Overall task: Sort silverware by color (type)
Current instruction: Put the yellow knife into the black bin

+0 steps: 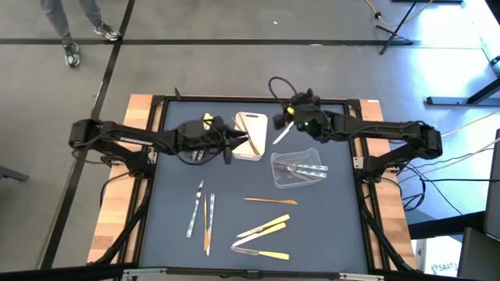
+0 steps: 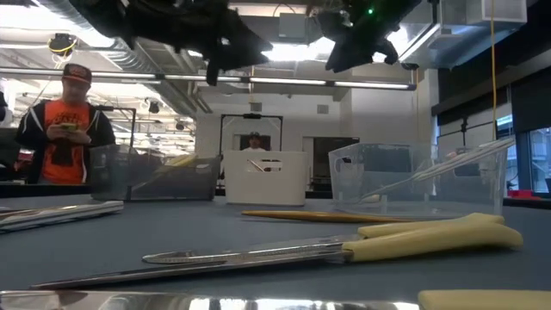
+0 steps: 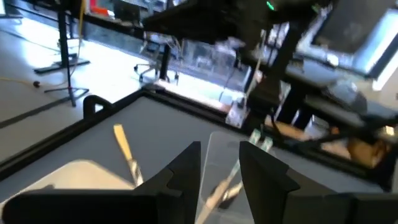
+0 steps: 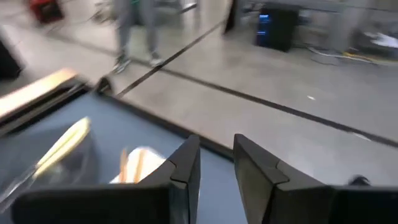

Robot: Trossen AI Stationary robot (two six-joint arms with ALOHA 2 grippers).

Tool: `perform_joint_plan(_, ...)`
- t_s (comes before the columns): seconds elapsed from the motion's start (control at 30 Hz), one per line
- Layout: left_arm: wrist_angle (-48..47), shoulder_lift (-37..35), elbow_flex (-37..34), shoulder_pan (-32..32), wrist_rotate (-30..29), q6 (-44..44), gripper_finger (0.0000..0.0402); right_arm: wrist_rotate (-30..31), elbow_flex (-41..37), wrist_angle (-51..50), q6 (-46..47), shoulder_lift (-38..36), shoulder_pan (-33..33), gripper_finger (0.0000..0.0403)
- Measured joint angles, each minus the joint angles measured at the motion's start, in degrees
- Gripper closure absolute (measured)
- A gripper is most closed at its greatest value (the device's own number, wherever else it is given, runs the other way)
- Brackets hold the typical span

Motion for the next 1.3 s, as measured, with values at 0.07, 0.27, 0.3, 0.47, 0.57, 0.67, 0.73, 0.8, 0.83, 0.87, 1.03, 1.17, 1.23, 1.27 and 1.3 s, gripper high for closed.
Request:
perform_joint_plan(0.07,-4.33,-2.78,0.0,0.0,0.61,0.67,0.0298,0.86,0.0,-0.17,2.36,0.0,-1.4,0.032)
perform_joint_plan(0.27,-15.63,-8.15,0.02,0.0,0.61,1.79,0.0298,-1.08,0.0,-0.52,5.44,0.0,-7.32,0.032)
perform_joint_plan(0.3,-16.98,-8.67,0.02,0.0,0.59,1.79,0.0298,-2.07,0.0,-0.52,5.9,0.0,-8.34,0.032)
perform_joint_plan(0.47,-19.76,-8.63,0.0,0.0,0.61,1.8,0.0298,-10.68,0.0,-0.89,14.07,0.0,-14.62,0.032)
perform_joint_plan(0.57,-20.95,-8.4,0.0,0.0,0.59,1.82,0.0298,-14.85,0.0,-3.38,16.86,0.0,-18.17,0.032)
perform_joint_plan(0.67,-21.76,-8.36,-0.04,-0.04,0.59,1.82,0.0298,-17.87,0.0,-5.85,17.34,0.0,-20.54,0.032)
perform_joint_plan(0.73,-21.88,-8.38,-0.04,-0.04,0.59,1.82,0.0298,-19.86,0.0,-6.53,16.87,0.0,-21.04,0.032)
perform_joint_plan(0.8,-22.21,-8.37,-0.04,-0.04,0.59,1.82,0.0298,-20.72,0.0,-6.41,16.88,0.0,-20.91,0.032)
perform_joint_plan(0.83,-22.2,-8.38,-0.04,-0.04,0.59,1.82,0.0298,-20.7,0.0,-6.24,16.86,0.0,-20.8,0.032)
perform_joint_plan(0.87,-22.22,-8.38,-0.04,-0.04,0.59,1.82,0.0298,-20.74,0.0,-6.03,16.81,0.0,-20.78,0.032)
perform_joint_plan(1.03,-22.52,-8.38,-0.04,-0.04,0.59,1.79,0.0298,-21.1,0.0,-6.24,16.85,0.24,-20.84,0.032)
perform_joint_plan(1.17,-22.5,-8.38,-0.04,-0.17,0.59,1.77,0.0298,-19.4,0.02,-7.24,20.67,0.57,-21.59,0.032)
perform_joint_plan(1.23,-22.48,-8.38,-0.04,-0.44,0.56,1.77,0.0298,-19.15,0.04,-9.68,24.59,0.92,-22.26,0.032)
perform_joint_plan(1.27,-22.48,-8.37,-0.04,-0.61,0.55,1.75,0.0298,-19.14,0.04,-11.14,26.25,1.21,-22.75,0.032)
perform_joint_plan(1.3,-22.48,-8.37,-0.04,-0.77,0.55,1.75,0.0298,-19.16,0.04,-12.38,27.64,1.55,-22.98,0.032)
